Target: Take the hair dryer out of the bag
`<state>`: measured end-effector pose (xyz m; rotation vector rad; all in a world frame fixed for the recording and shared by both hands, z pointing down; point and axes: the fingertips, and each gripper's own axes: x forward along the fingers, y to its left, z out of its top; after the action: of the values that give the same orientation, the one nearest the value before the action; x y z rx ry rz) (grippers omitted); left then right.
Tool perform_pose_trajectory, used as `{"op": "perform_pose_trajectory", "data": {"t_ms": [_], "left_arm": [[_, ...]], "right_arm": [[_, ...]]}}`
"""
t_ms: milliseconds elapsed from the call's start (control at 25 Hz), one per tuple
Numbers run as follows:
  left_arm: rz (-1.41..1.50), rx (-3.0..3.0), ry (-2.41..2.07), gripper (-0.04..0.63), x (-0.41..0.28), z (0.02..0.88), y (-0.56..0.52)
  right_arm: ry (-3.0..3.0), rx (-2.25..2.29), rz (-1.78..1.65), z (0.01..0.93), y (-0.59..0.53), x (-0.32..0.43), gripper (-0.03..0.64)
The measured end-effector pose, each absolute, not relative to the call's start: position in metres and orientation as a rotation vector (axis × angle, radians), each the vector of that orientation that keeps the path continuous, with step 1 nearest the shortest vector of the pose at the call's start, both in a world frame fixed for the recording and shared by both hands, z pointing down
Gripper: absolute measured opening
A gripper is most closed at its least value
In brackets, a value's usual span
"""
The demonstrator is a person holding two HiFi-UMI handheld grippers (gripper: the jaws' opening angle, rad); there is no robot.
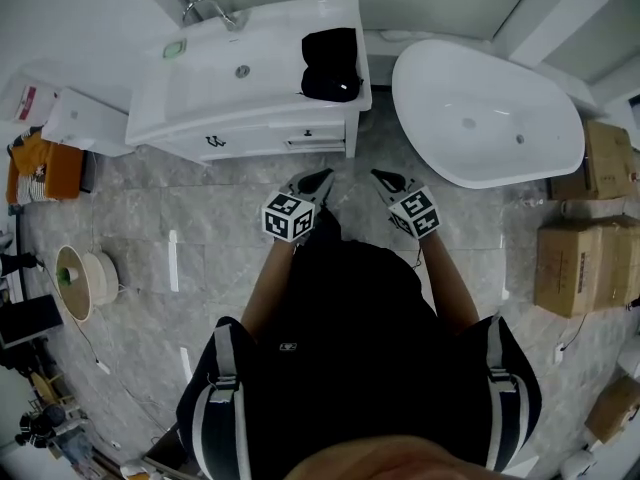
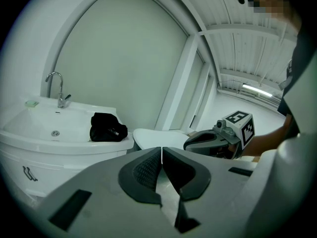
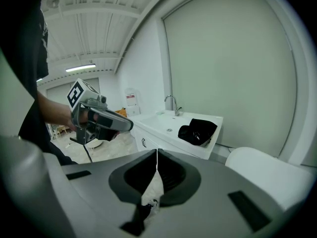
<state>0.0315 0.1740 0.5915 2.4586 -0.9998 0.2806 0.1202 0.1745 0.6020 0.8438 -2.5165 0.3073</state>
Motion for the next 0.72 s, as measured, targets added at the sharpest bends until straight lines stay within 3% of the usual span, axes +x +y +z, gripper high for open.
{"op": "perform_pose_trajectory", "data": {"t_ms": [720], "left_arm": [[0.248,2.431,-1.006,0.018,0.019,0.599,0.145]], "right_arm": [[-2.489,0.861,0.321,0.611,0.147,0.111,0.063]]}}
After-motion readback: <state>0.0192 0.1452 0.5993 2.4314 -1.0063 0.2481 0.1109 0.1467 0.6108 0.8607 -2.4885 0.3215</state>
